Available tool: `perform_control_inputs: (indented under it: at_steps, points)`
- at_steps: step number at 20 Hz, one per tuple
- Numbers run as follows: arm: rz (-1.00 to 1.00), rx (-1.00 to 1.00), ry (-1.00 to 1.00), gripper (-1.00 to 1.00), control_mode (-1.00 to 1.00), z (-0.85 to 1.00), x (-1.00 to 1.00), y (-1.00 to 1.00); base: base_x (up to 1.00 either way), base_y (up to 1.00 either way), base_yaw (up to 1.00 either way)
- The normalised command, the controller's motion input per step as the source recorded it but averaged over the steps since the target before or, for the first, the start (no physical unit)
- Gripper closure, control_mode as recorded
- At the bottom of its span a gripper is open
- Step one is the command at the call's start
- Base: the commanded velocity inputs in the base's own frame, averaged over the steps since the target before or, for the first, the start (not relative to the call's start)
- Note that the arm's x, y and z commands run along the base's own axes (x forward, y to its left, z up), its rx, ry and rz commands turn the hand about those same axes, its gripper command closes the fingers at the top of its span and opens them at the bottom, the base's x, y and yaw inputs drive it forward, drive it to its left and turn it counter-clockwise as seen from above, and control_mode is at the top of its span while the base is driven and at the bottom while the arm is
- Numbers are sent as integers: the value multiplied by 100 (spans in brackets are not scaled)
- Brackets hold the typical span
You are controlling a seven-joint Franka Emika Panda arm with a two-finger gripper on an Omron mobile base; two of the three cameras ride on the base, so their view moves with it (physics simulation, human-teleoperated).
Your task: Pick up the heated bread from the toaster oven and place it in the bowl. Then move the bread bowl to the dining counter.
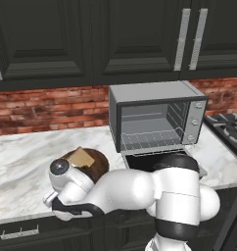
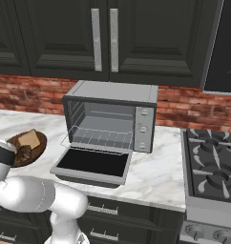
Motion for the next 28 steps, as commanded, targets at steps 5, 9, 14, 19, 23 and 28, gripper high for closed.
perform_control_inputs:
  at_steps: [5, 9, 14, 19, 23, 28]
  points:
    - [0, -2, -2, 100, -100, -20, 45, -2, 0, 0, 0]
    - [0, 0, -2, 100, -100, -12, 30, -17, 0, 0, 0]
    - [0, 0, -6, 100, -100, -8, 12, -46, 0, 0, 0]
    - [-2, 0, -15, 100, -100, -1, -4, -69, 0, 0, 0]
    - [0, 0, -36, 100, -100, 40, -44, -55, 0, 0, 0]
    - [0, -3, -45, 100, -100, 79, -68, -57, 0, 0, 0]
